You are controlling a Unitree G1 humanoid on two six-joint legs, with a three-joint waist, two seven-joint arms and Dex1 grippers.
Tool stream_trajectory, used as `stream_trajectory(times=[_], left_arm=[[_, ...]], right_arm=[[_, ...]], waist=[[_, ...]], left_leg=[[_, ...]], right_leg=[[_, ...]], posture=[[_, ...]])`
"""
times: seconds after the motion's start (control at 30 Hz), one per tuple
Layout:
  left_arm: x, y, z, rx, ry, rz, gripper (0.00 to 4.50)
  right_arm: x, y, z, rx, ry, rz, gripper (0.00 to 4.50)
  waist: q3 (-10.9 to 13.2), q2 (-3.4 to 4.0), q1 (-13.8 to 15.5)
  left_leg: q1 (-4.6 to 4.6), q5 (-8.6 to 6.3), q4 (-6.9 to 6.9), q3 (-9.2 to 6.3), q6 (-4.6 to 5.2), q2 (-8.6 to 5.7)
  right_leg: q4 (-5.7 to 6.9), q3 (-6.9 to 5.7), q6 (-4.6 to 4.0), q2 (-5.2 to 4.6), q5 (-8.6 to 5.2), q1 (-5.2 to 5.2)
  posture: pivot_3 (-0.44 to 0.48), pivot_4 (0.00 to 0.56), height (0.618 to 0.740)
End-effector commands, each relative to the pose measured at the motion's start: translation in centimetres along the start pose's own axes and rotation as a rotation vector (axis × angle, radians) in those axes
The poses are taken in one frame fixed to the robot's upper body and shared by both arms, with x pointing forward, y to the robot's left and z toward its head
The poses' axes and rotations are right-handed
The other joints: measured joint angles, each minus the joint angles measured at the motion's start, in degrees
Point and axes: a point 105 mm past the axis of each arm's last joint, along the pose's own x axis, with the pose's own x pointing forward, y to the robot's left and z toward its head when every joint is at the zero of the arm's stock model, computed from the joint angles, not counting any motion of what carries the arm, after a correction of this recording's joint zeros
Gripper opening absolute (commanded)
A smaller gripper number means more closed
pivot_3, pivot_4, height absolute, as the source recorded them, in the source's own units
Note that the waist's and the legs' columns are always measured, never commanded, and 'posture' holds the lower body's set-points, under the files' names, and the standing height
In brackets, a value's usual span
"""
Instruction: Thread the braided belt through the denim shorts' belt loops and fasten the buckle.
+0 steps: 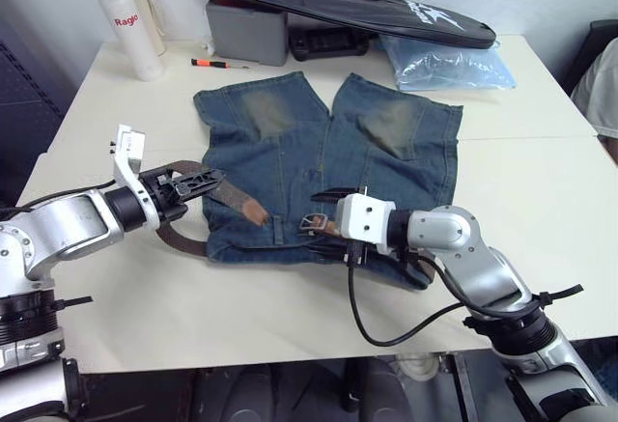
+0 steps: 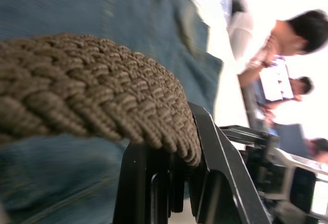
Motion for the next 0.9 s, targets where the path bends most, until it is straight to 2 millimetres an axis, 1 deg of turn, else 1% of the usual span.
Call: stream_trajectory(times=[0.03, 0.13, 0.2, 0.3, 0.37, 0.4, 0.43, 0.5, 0.53, 0.57, 0.6, 0.63, 0.67, 0.7, 0.73, 0.8, 0.83, 0.9], left_arm=[[-1.1, -0.1, 1.6, 0.076, -0.135, 0.018, 0.0], [-1.5, 0.1, 1.5, 0.121, -0.144, 0.031, 0.0], [-1.3, 0.4, 1.1, 0.159, -0.137, 0.057, 0.0], [-1.3, 1.2, 1.6, 0.122, -0.178, 0.078, 0.0], [-1.4, 1.4, 1.9, 0.108, -0.195, 0.077, 0.0], [-1.4, 1.3, 2.0, 0.102, -0.204, 0.073, 0.0], [-1.5, 1.2, 2.1, 0.104, -0.199, 0.065, 0.0], [-1.8, 0.9, 2.1, 0.103, -0.186, 0.046, 0.0], [-2.0, 0.7, 2.0, 0.099, -0.175, 0.031, 0.0], [-2.0, 0.6, 2.0, 0.096, -0.169, 0.022, 0.0], [-2.2, 0.4, 2.2, 0.086, -0.176, 0.006, 0.0], [-2.3, 0.2, 2.5, 0.082, -0.182, -0.002, 0.0], [-2.3, 0.1, 2.7, 0.08, -0.186, -0.007, 0.0], [-2.4, -0.2, 3.2, 0.088, -0.195, -0.022, 0.0], [-2.5, -0.5, 3.4, 0.095, -0.199, -0.031, 0.0], [-2.9, -1.0, 4.8, 0.065, -0.252, -0.061, 0.0], [-2.9, -1.0, 5.2, 0.054, -0.265, -0.067, 0.0], [-2.9, -1.0, 5.5, 0.056, -0.266, -0.06, 0.0]], right_arm=[[-0.7, -0.1, 2.0, 0.036, -0.059, 0.031, 4.29], [-1.3, 0.0, 2.5, 0.062, -0.059, 0.069, 4.29], [-1.4, -0.3, 2.6, 0.069, -0.056, 0.072, 4.29], [-0.9, -1.0, 3.1, 0.079, -0.068, 0.046, 4.29], [-0.6, -1.0, 3.2, 0.082, -0.073, 0.043, 4.29], [-0.5, -1.0, 3.3, 0.084, -0.075, 0.043, 3.93], [-0.2, -1.2, 3.4, 0.096, -0.083, 0.035, 3.8], [0.2, -1.4, 3.4, 0.115, -0.089, 0.02, 3.22], [0.6, -1.6, 3.1, 0.108, -0.08, 0.007, 2.69], [0.9, -1.8, 2.9, 0.101, -0.073, -0.001, 2.28], [1.7, -1.7, 2.8, 0.103, -0.071, 0.005, 1.9], [2.6, -1.5, 2.6, 0.103, -0.067, 0.019, 1.3], [3.1, -1.4, 2.6, 0.103, -0.064, 0.03, 1.01], [3.9, -1.3, 2.6, 0.095, -0.058, 0.052, 0.44], [4.3, -1.2, 2.6, 0.087, -0.053, 0.065, 0.04], [5.7, -0.8, 2.7, 0.073, -0.05, 0.105, 0.04], [6.0, -0.8, 2.7, 0.069, -0.051, 0.114, 0.04], [7.4, 0.0, 2.9, 0.066, -0.055, 0.163, 0.04]], waist=[[0.0, 0.01, 0.0], [0.0, 0.01, 0.0], [0.0, 0.01, 0.1], [0.0, 0.01, 0.1], [0.0, 0.01, 0.1], [0.0, 0.01, 0.0], [0.0, 0.0, 0.0], [0.0, 0.0, -0.1], [0.0, 0.0, -0.1], [0.0, -0.01, -0.1], [0.0, 0.0, -0.1], [0.0, 0.0, -0.1], [0.0, -0.01, -0.2], [0.0, -0.01, -0.2], [0.0, -0.01, -0.2], [0.0, -0.02, -0.2], [0.0, -0.03, -0.2], [0.0, -0.04, -0.2]], left_leg=[[0.0, -0.01, -0.01, 0.01, 0.0, 0.0], [-0.01, -0.03, 0.0, 0.02, -0.02, 0.04], [-0.02, -0.05, -0.01, 0.04, -0.01, 0.04], [-0.03, -0.09, -0.01, 0.07, 0.01, 0.06], [-0.03, -0.1, -0.02, 0.08, 0.01, 0.07], [-0.03, -0.11, -0.02, 0.09, 0.01, 0.07], [-0.04, -0.12, -0.02, 0.11, 0.02, 0.08], [-0.04, -0.17, -0.01, 0.18, 0.05, 0.08], [-0.04, -0.17, -0.01, 0.21, 0.05, 0.08], [-0.04, -0.17, -0.02, 0.26, 0.05, 0.08], [-0.04, -0.17, -0.02, 0.28, 0.05, 0.09], [-0.04, -0.17, -0.02, 0.29, 0.05, 0.09], [-0.04, -0.17, -0.01, 0.3, 0.05, 0.09], [-0.04, -0.17, -0.01, 0.34, 0.05, 0.1], [-0.04, -0.17, -0.01, 0.37, 0.05, 0.1], [-0.14, -0.17, 0.0, 0.47, 0.05, 0.11], [-0.16, -0.17, -0.01, 0.55, 0.05, 0.11], [-0.16, -0.17, 0.0, 0.63, 0.05, 0.11]], right_leg=[[0.0, 0.01, -0.01, 0.01, 0.0, -0.01], [0.0, 0.01, -0.04, 0.05, -0.01, -0.04], [0.0, 0.03, -0.05, 0.05, -0.01, -0.08], [-0.02, 0.04, -0.06, 0.05, -0.01, -0.09], [-0.01, 0.04, -0.06, 0.06, -0.01, -0.1], [-0.01, 0.04, -0.06, 0.06, -0.01, -0.1], [-0.02, 0.06, -0.06, 0.06, -0.01, -0.12], [-0.03, 0.11, -0.06, 0.07, -0.01, -0.15], [-0.01, 0.16, -0.06, 0.07, -0.01, -0.19], [0.0, 0.2, -0.06, 0.07, -0.01, -0.24], [0.02, 0.23, -0.05, 0.08, -0.01, -0.27], [0.02, 0.23, -0.05, 0.08, -0.01, -0.28], [0.03, 0.25, -0.05, 0.08, -0.01, -0.28], [0.06, 0.3, -0.05, 0.09, -0.01, -0.34], [0.11, 0.34, -0.06, 0.1, -0.01, -0.38], [0.19, 0.45, -0.06, 0.12, -0.01, -0.61], [0.21, 0.53, -0.05, 0.13, -0.01, -0.68], [0.2, 0.6, -0.05, 0.13, -0.01, -0.71]], posture=[[0.0, 0.15, 0.74], [0.0, 0.15, 0.74], [0.0, 0.15, 0.74], [0.0, 0.15, 0.74], [0.0, 0.15, 0.74], [0.0, 0.15, 0.74], [0.0, 0.15, 0.74], [0.0, 0.15, 0.74], [0.0, 0.15, 0.74], [0.0, 0.15, 0.74], [0.0, 0.15, 0.74], [0.0, 0.15, 0.74], [0.0, 0.15, 0.74], [0.0, 0.15, 0.74], [0.0, 0.15, 0.74], [0.0, 0.15, 0.74], [0.0, 0.15, 0.74], [0.0, 0.15, 0.74]])
